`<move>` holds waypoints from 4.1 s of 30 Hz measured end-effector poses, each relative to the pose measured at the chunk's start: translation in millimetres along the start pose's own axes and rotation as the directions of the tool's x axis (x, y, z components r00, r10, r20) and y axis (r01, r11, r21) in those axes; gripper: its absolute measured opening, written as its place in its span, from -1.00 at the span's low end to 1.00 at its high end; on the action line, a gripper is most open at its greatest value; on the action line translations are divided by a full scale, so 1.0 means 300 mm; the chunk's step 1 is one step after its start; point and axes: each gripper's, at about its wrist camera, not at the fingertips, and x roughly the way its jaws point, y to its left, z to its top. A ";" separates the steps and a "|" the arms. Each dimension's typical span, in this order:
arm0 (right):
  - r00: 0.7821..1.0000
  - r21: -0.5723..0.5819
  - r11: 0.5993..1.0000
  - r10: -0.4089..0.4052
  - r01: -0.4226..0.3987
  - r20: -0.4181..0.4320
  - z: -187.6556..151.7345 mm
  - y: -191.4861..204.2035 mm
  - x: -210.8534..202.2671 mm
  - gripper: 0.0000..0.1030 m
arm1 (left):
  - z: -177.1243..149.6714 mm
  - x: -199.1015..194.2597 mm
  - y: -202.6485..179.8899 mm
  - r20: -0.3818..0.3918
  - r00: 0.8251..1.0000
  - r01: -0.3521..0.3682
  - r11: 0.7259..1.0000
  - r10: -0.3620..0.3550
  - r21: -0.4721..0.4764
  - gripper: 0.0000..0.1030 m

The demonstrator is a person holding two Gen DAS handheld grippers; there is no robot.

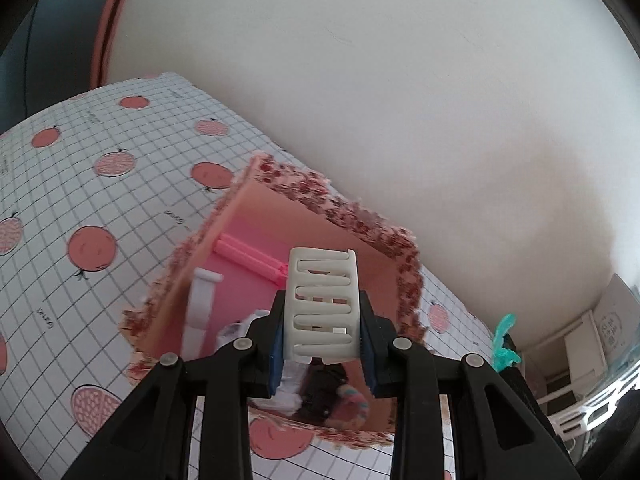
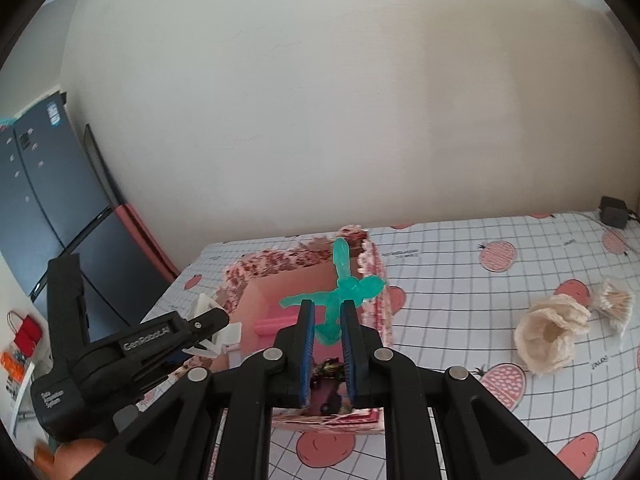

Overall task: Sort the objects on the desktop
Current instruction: 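Lift and carry the white clip with left while right carries the green figure to the box, then open right tool to drop the green figure while left lowers the white clip into the box, then open the left tool to release the white clip into the box, then withdraw both open tools from the pink box toward the remaining items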

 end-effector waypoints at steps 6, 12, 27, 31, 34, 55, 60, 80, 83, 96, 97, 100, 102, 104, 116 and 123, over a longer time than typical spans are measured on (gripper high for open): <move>1.000 -0.005 1.000 0.015 -0.015 -0.024 -0.020 0.024 0.033 -0.72 | 0.005 0.003 0.038 -0.002 1.000 -0.023 0.999 0.023 -0.025 -0.37; 0.999 -0.014 1.000 0.021 -0.022 -0.047 -0.035 0.035 0.055 -0.73 | 0.002 0.006 0.062 -0.011 0.999 -0.051 0.998 0.050 -0.047 -0.37; 0.987 -0.007 1.000 0.017 -0.019 -0.158 -0.094 0.026 0.158 -0.72 | -0.037 0.068 0.075 -0.090 0.994 -0.066 0.995 0.059 -0.078 -0.37; 0.986 -0.003 1.000 0.016 -0.017 -0.166 -0.100 0.021 0.166 -0.72 | -0.043 0.078 0.073 -0.104 0.993 -0.068 0.995 0.060 -0.079 -0.37; 0.984 -0.002 1.000 0.018 -0.019 -0.174 -0.103 0.018 0.170 -0.72 | -0.051 0.093 0.075 -0.125 0.991 -0.059 0.995 0.048 -0.085 -0.37; 0.976 0.015 1.000 0.000 0.004 -0.219 -0.118 -0.005 0.212 -0.67 | -0.061 0.111 0.070 -0.148 0.986 -0.086 0.993 0.073 -0.085 -0.33; 0.976 0.016 1.000 0.000 0.004 -0.218 -0.118 -0.006 0.209 -0.67 | -0.062 0.113 0.070 -0.150 0.985 -0.092 0.992 0.079 -0.083 -0.20; 0.978 0.024 1.000 0.011 -0.006 -0.209 -0.112 -0.007 0.187 -0.67 | -0.052 0.081 0.045 -0.142 0.985 -0.104 0.992 0.093 -0.070 -0.03; 0.980 0.027 1.000 0.015 -0.010 -0.200 -0.105 -0.006 0.178 -0.67 | -0.049 0.067 0.031 -0.133 0.987 -0.104 0.992 0.094 -0.065 -0.03; 0.991 0.061 0.998 0.022 -0.014 -0.135 -0.055 -0.057 0.079 -0.67 | -0.043 0.006 -0.077 -0.089 0.991 -0.098 0.995 0.097 -0.007 -0.02; 0.991 0.064 0.998 0.020 -0.012 -0.129 -0.050 -0.065 0.069 -0.67 | -0.045 0.001 -0.086 -0.086 0.992 -0.097 0.995 0.097 -0.002 -0.02; 0.994 0.078 0.997 0.017 -0.009 -0.111 -0.035 -0.090 0.038 -0.67 | -0.050 -0.011 -0.119 -0.076 0.992 -0.098 0.995 0.099 0.016 -0.02; 0.995 0.085 0.996 0.014 -0.005 -0.102 -0.029 -0.107 0.019 -0.67 | -0.057 -0.021 -0.142 -0.069 0.993 -0.097 0.995 0.099 0.029 -0.02; 0.996 0.094 0.996 0.008 0.001 -0.094 -0.021 -0.128 -0.002 -0.67 | -0.062 -0.026 -0.162 -0.065 0.993 -0.096 0.995 0.099 0.039 0.00; 0.997 0.144 0.988 -0.057 0.063 -0.043 0.022 -0.283 -0.138 -0.67 | -0.126 -0.047 -0.318 -0.049 0.996 -0.074 0.989 0.081 0.130 0.12; 0.993 0.196 0.974 -0.112 0.114 -0.023 0.037 -0.400 -0.208 -0.67 | -0.178 -0.036 -0.406 -0.060 0.996 -0.061 0.984 0.072 0.169 0.13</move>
